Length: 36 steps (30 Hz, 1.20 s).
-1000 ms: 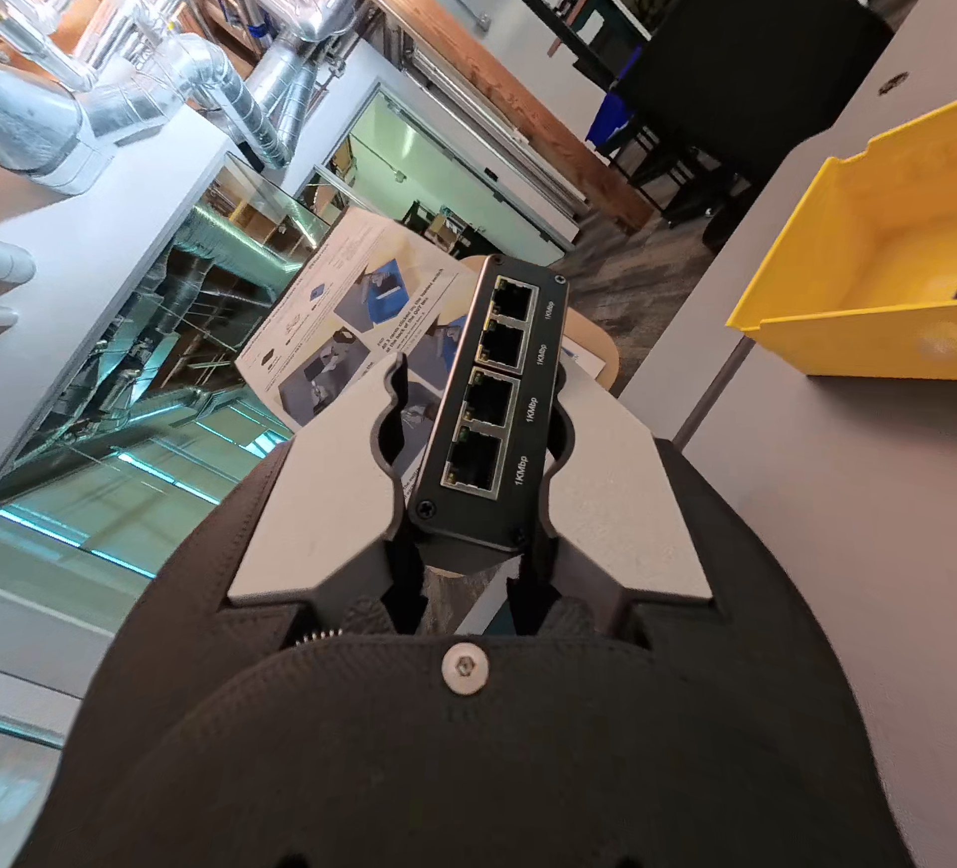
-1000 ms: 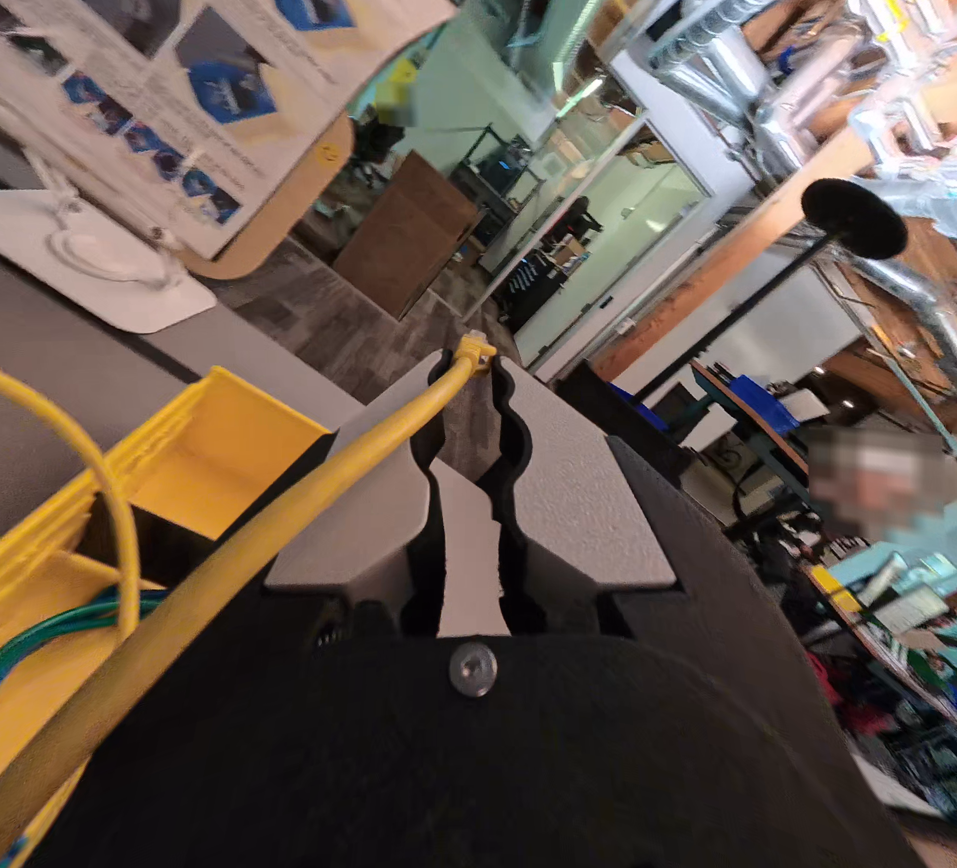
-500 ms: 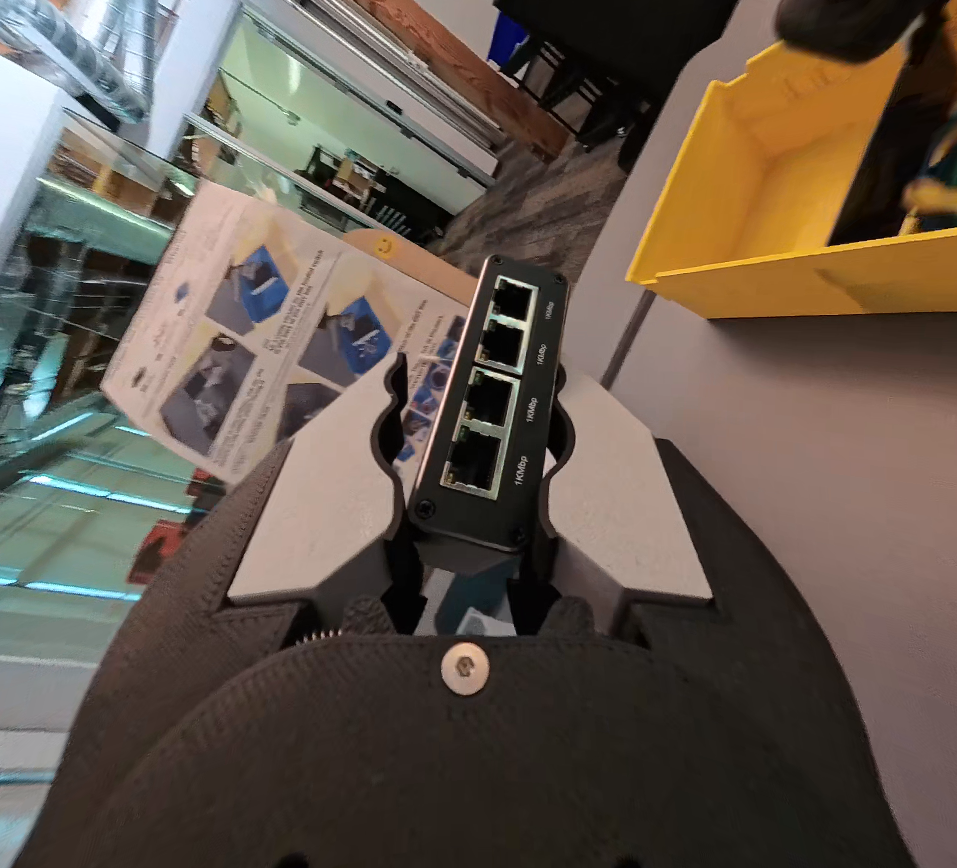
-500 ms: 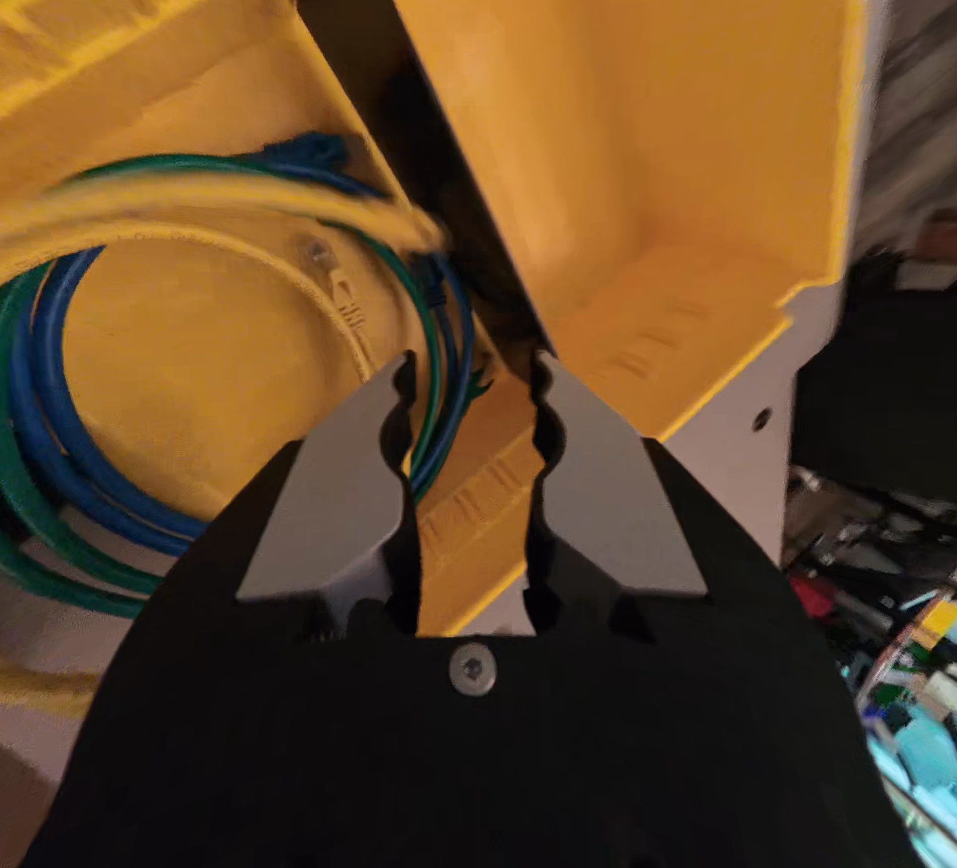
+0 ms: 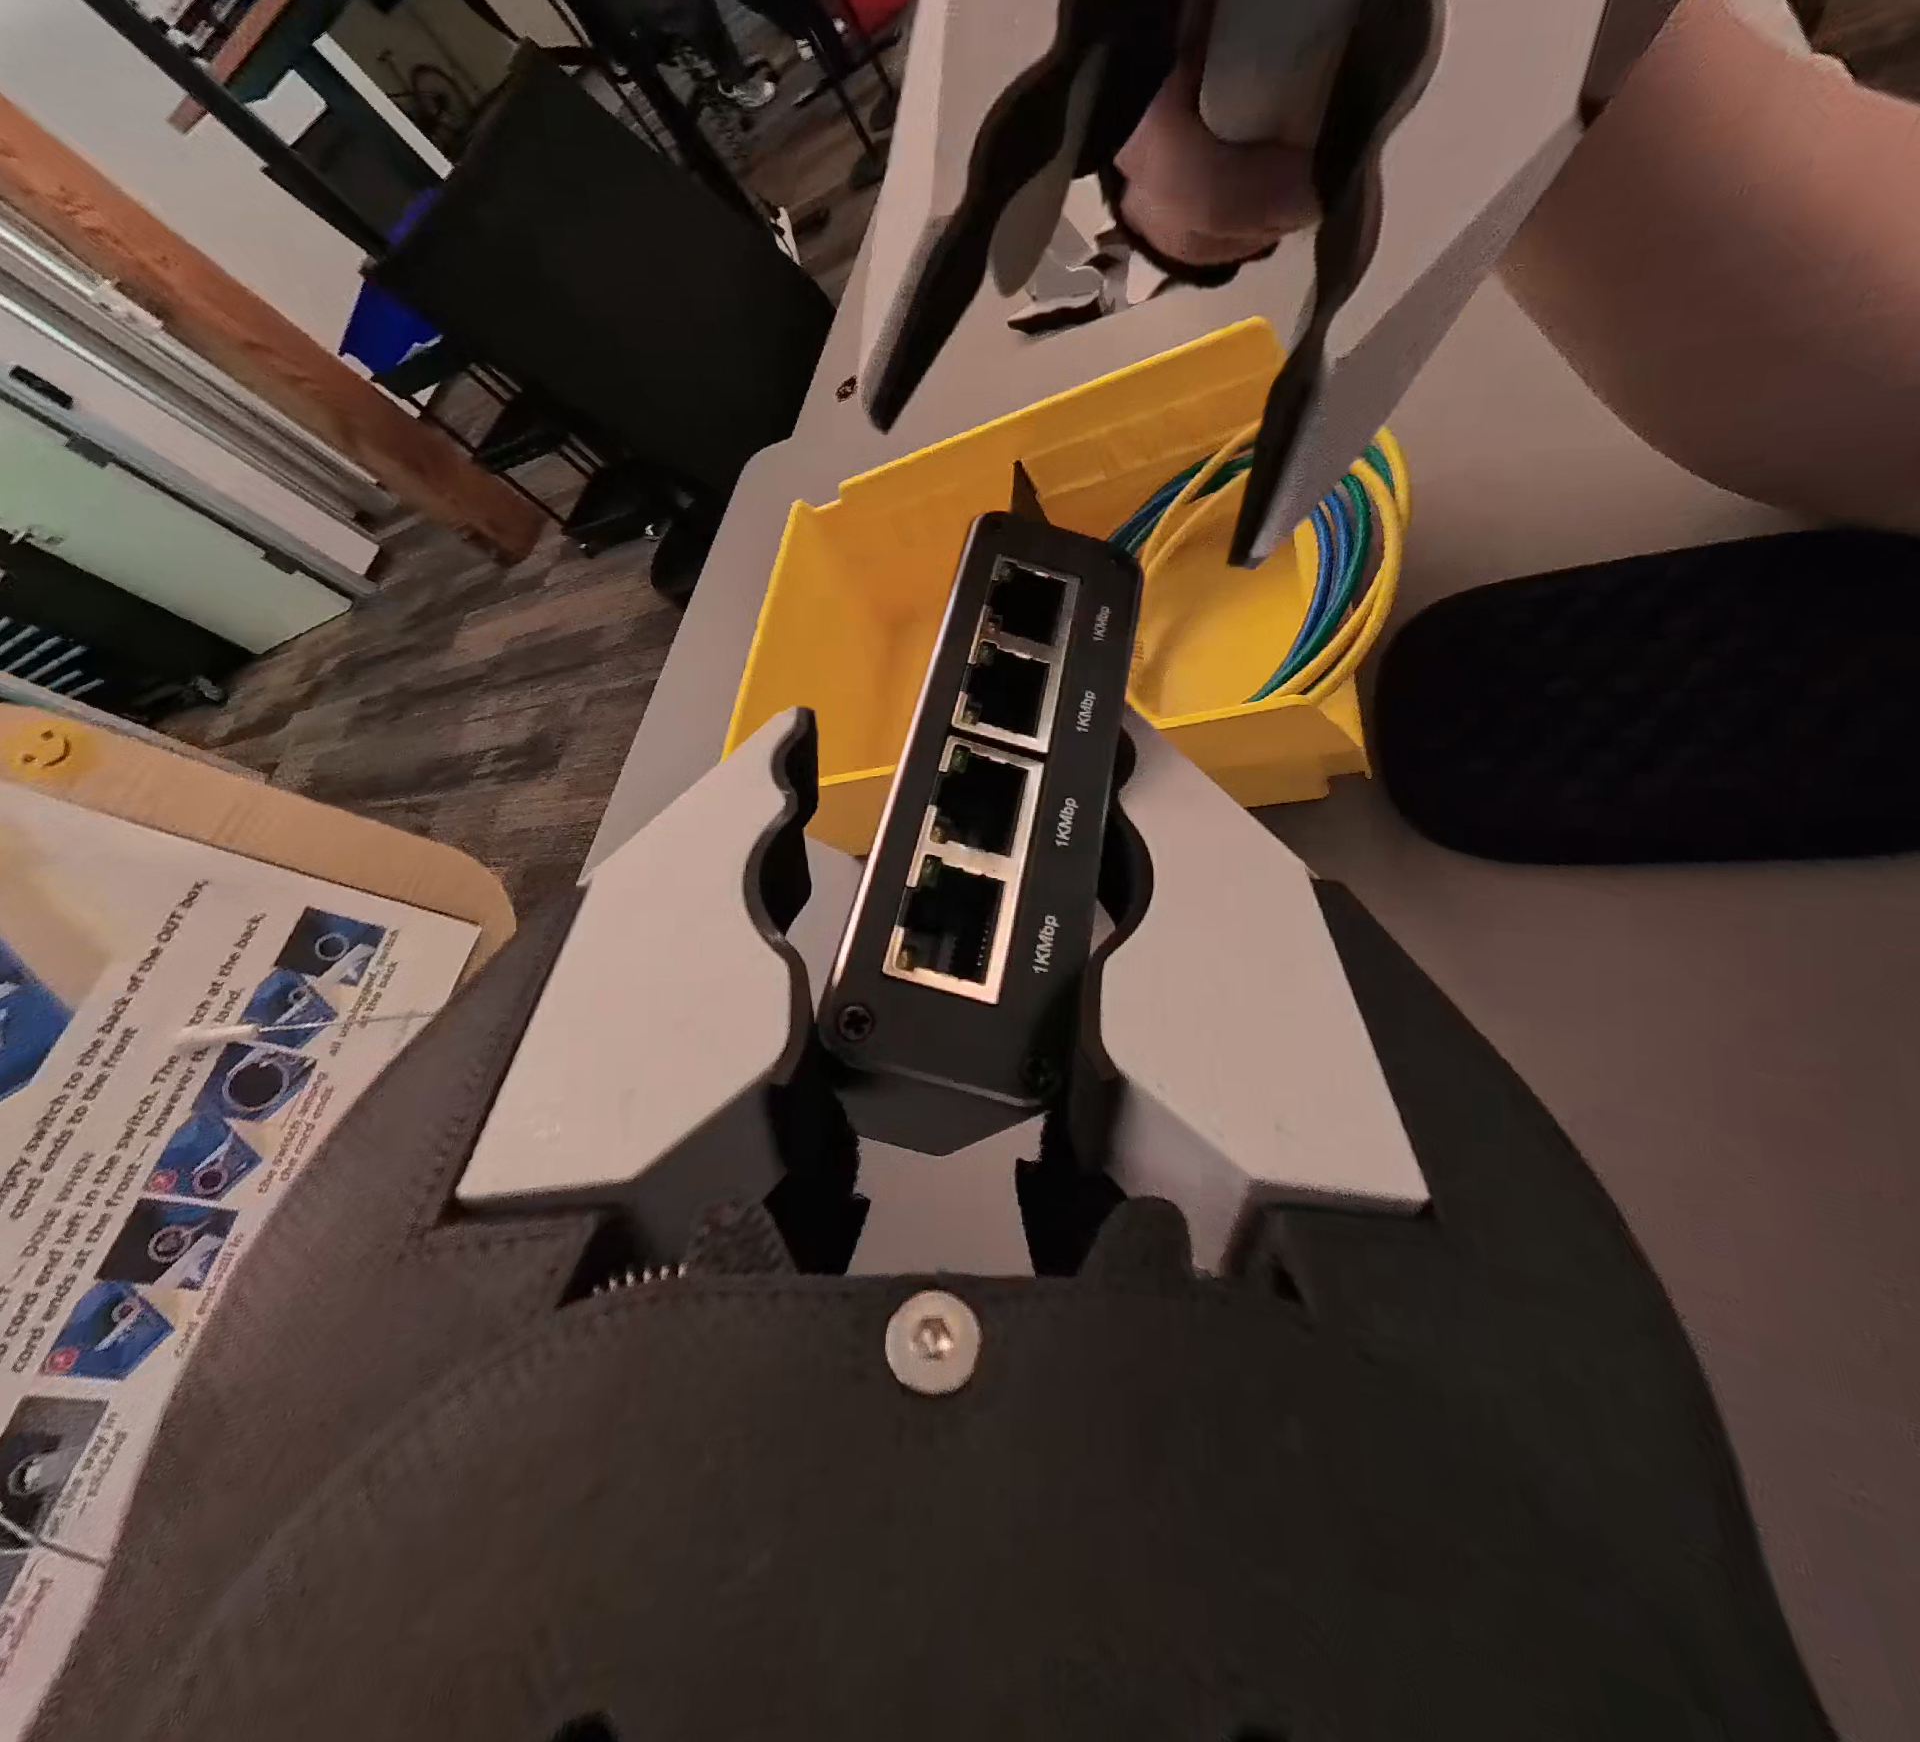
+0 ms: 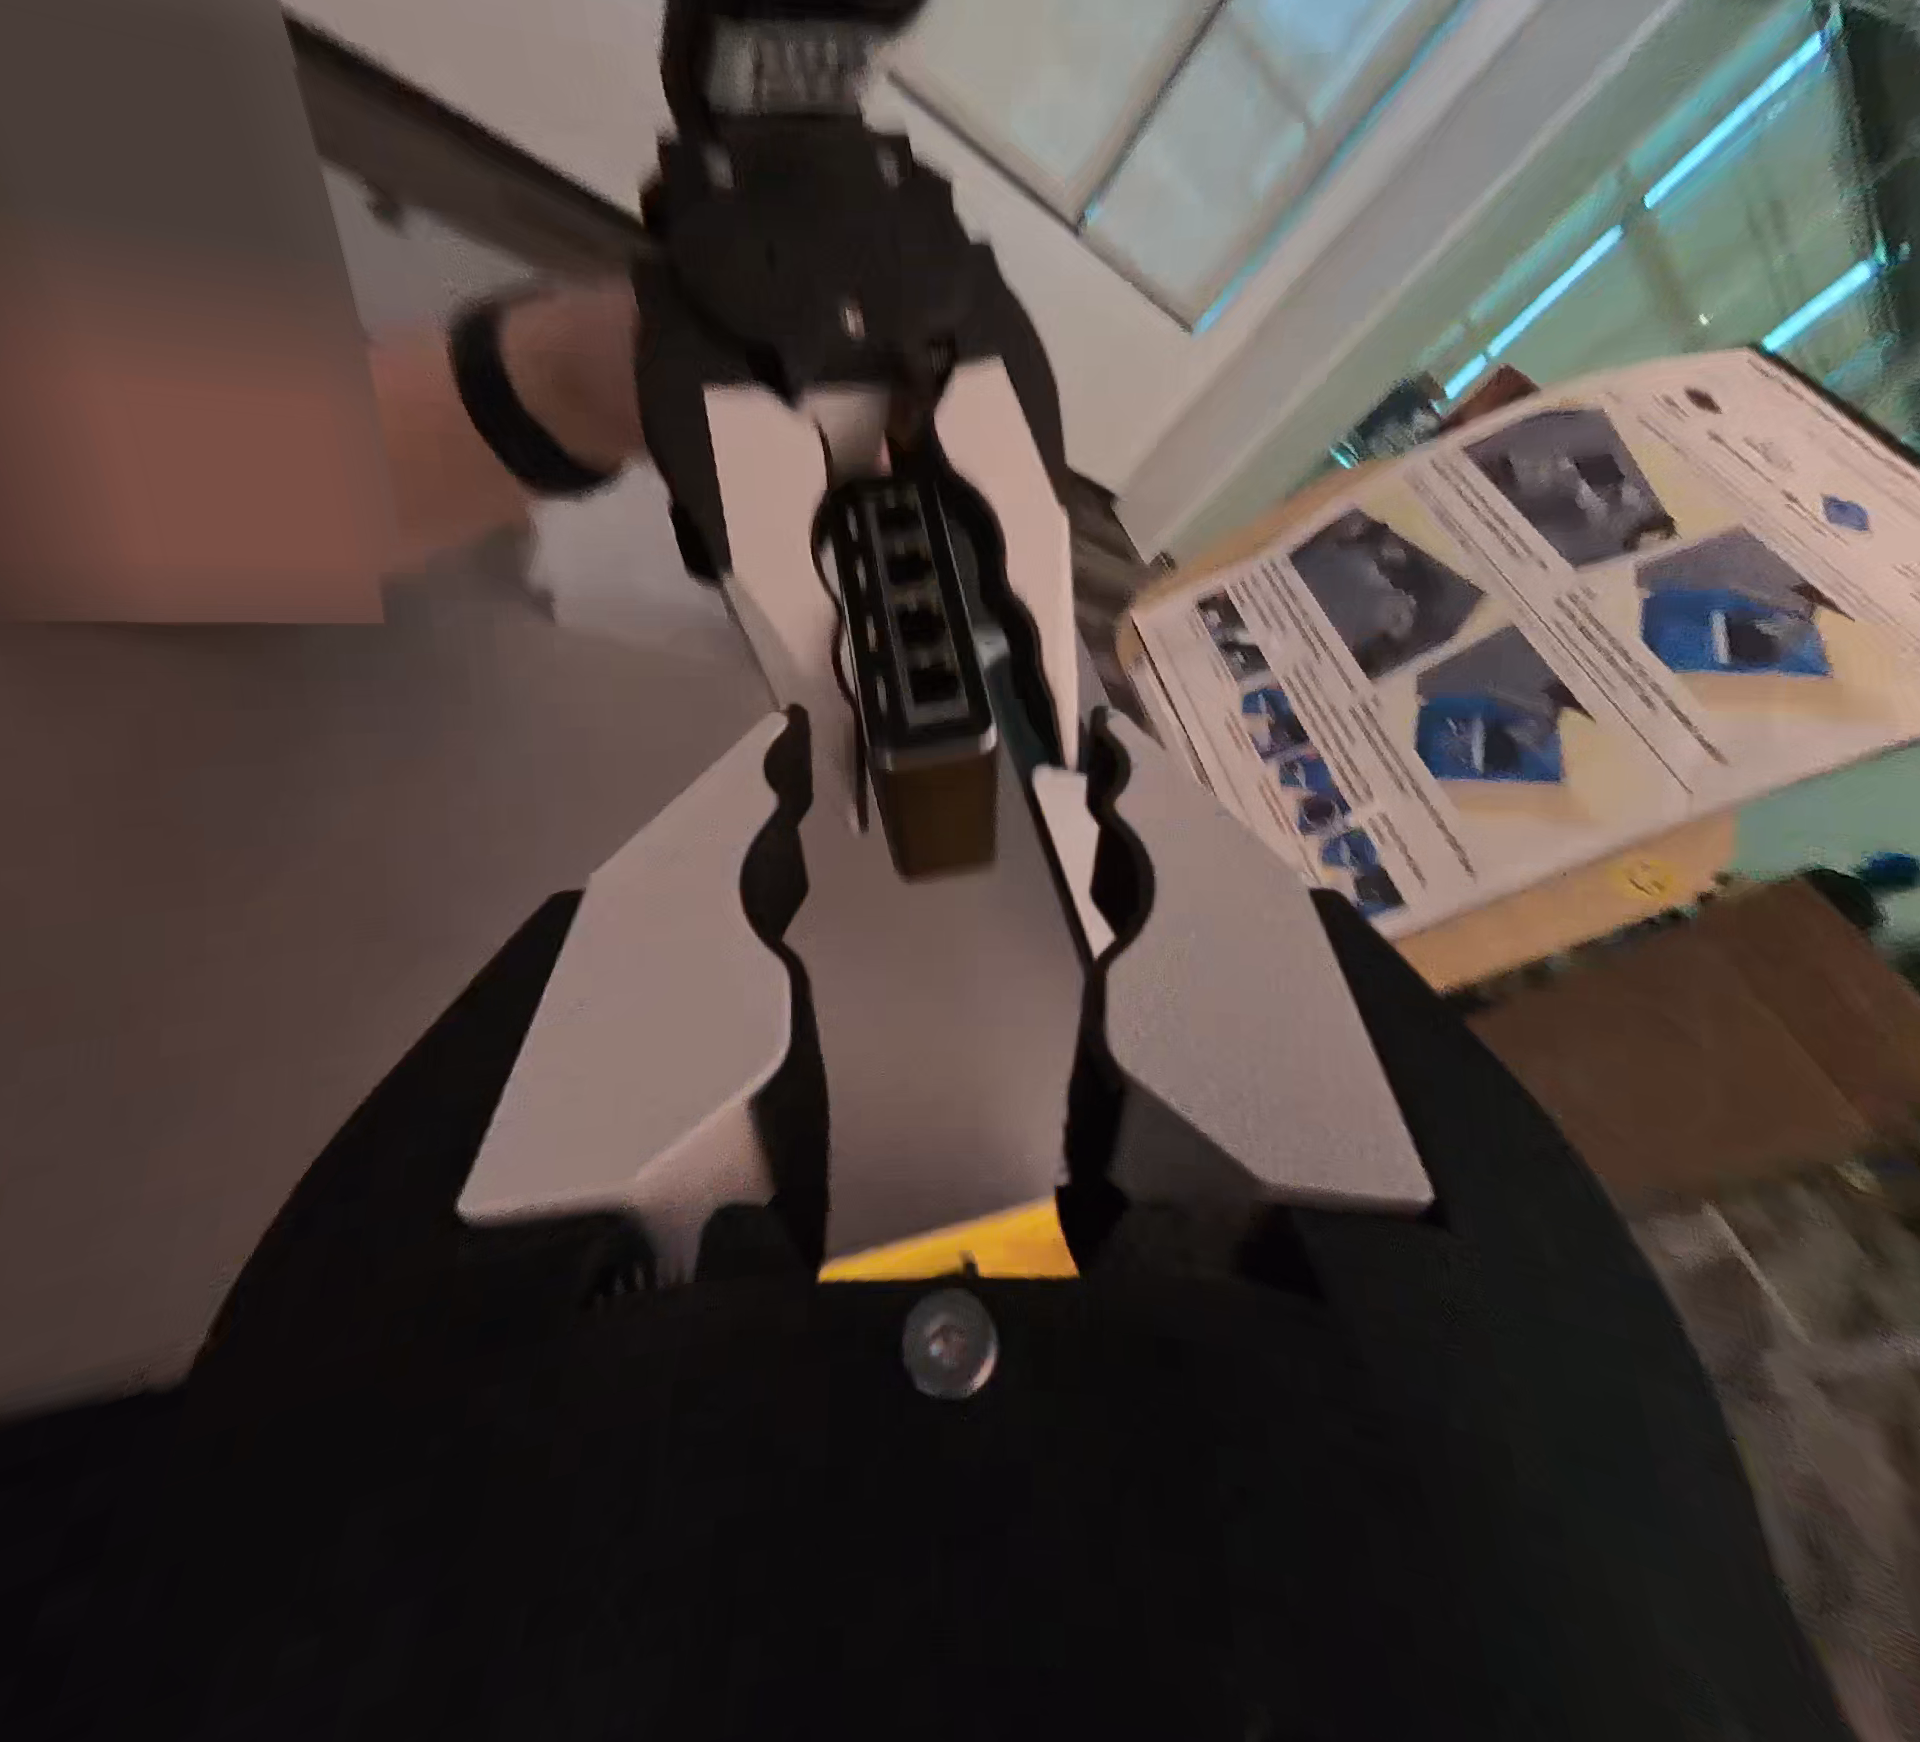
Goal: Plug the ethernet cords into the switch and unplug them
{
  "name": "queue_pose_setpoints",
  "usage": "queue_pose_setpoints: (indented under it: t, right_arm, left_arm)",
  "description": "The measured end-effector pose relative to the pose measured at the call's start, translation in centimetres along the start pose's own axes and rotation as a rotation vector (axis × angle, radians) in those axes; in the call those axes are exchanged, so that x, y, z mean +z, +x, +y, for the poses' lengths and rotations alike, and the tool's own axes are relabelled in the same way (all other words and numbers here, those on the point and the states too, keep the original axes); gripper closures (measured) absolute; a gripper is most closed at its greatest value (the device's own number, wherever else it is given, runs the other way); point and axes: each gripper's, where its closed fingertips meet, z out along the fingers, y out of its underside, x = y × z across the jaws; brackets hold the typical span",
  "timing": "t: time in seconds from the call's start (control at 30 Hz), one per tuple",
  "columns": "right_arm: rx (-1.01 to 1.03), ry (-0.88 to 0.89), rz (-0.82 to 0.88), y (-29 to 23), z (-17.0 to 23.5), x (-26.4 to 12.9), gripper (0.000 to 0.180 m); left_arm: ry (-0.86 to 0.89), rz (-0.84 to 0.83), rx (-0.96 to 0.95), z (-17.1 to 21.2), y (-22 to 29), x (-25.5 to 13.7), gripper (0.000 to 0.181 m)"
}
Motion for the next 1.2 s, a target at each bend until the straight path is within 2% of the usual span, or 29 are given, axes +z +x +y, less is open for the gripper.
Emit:
queue_pose_setpoints:
  t: [0.07, 0.2, 0.37, 0.53, 0.7, 0.77, 0.8, 0.87, 0.9, 0.97, 1.1, 1.2]
  right_arm:
    - [0.042, 0.001, -0.028, -0.5, -0.3, 0.5, 0.13]
    - [0.001, -0.069, -0.052, -1.1, 1.2, 1.0, 0.152]
    - [-0.051, -0.144, -0.039, -1.1, 2.8, 1.2, 0.145]
    - [-0.104, -0.165, -0.025, -1.3, 2.1, 0.9, 0.151]
    - [-0.138, -0.186, 0.028, -0.7, 1.6, -0.8, 0.151]
    - [-0.123, -0.168, 0.018, -0.7, 1.7, -0.9, 0.15]
    - [-0.135, -0.171, 0.03, -0.6, 2.0, -0.8, 0.149]
    - [-0.159, -0.218, 0.03, -0.7, 3.0, 0.0, 0.129]
    - [-0.161, -0.269, 0.039, -0.5, 3.8, 0.4, 0.129]
    - [-0.178, -0.331, 0.049, -0.2, 4.9, 0.6, 0.147]
    - [-0.133, -0.35, 0.024, 0.2, 6.1, 0.5, 0.149]
    - [-0.119, -0.418, 0.066, 1.6, 8.1, 0.1, 0.149]
  left_arm:
    - [-0.001, -0.003, 0.026, -0.2, 0.4, 0.3, 0.128]
    - [-0.034, -0.024, 0.081, 0.0, 0.7, 0.7, 0.128]
    - [-0.046, -0.004, 0.077, 0.2, 1.1, 1.3, 0.128]
    - [-0.034, -0.023, 0.105, 0.2, 1.1, 1.1, 0.129]
    - [-0.042, -0.037, 0.161, 0.7, 0.9, 0.4, 0.146]
    - [-0.061, -0.03, 0.172, 0.8, 1.1, 0.6, 0.147]
    - [-0.072, -0.042, 0.182, 0.8, 1.0, 0.8, 0.148]
    - [-0.032, -0.044, 0.182, -0.1, 1.2, 1.0, 0.15]
    - [-0.01, -0.032, 0.176, -0.5, 1.5, 1.0, 0.15]
    - [-0.041, -0.026, 0.188, -0.1, 1.7, 1.3, 0.15]
    - [-0.044, -0.059, 0.174, 0.3, 1.2, 1.7, 0.149]
    - [-0.045, -0.104, 0.152, 0.9, -0.1, 1.6, 0.149]
